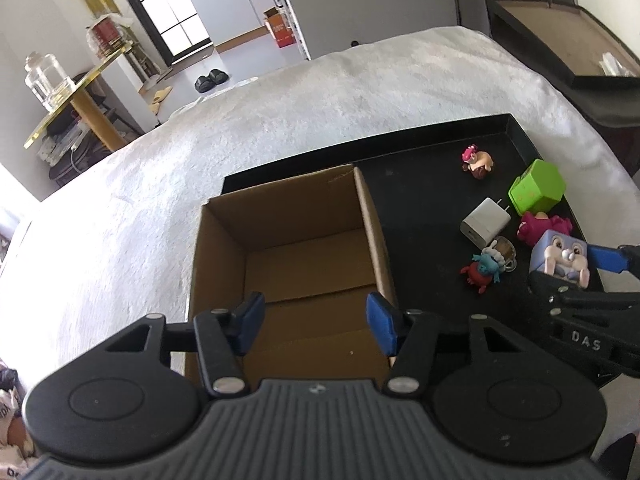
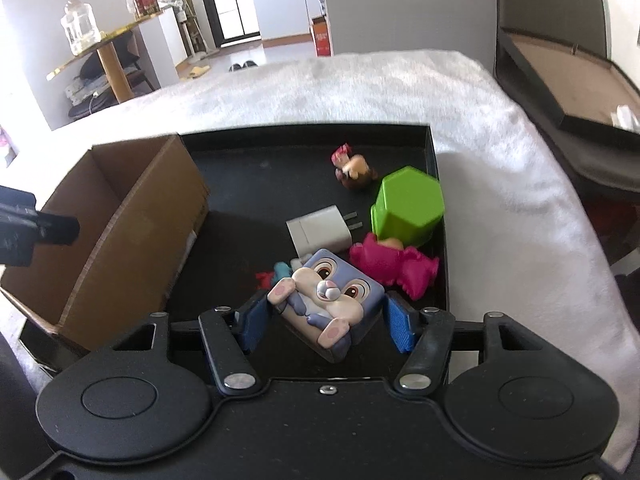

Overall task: Organize rigid objects
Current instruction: 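Lift the bunny cube with the right tool and carry it over the box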

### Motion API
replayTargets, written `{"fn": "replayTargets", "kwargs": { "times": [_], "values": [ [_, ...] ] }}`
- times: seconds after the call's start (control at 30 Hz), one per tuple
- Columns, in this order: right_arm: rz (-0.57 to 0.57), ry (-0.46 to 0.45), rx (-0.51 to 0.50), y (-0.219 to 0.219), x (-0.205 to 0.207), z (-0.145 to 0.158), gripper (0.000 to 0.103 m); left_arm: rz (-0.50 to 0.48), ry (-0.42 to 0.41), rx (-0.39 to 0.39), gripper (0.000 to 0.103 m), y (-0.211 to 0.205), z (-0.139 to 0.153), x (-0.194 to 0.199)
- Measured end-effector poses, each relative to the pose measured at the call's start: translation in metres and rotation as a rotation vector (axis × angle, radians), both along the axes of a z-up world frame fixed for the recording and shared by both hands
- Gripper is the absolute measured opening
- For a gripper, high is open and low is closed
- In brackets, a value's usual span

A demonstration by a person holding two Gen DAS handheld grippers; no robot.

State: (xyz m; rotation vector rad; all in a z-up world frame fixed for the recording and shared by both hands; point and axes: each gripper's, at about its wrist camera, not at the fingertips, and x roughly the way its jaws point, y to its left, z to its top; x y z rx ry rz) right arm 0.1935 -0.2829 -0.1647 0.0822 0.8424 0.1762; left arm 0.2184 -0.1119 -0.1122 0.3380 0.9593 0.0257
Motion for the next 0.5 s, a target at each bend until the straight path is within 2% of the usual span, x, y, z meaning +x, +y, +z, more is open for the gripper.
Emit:
{"fn": "replayTargets", "kwargs": {
  "times": [0.5],
  "values": [
    [0.072, -0.081, -0.041, 0.048, -0.009, 0.056, 0.059, 0.115, -0.021, -0.048, 0.066, 0.062, 0.018, -0.013]
  ]
}}
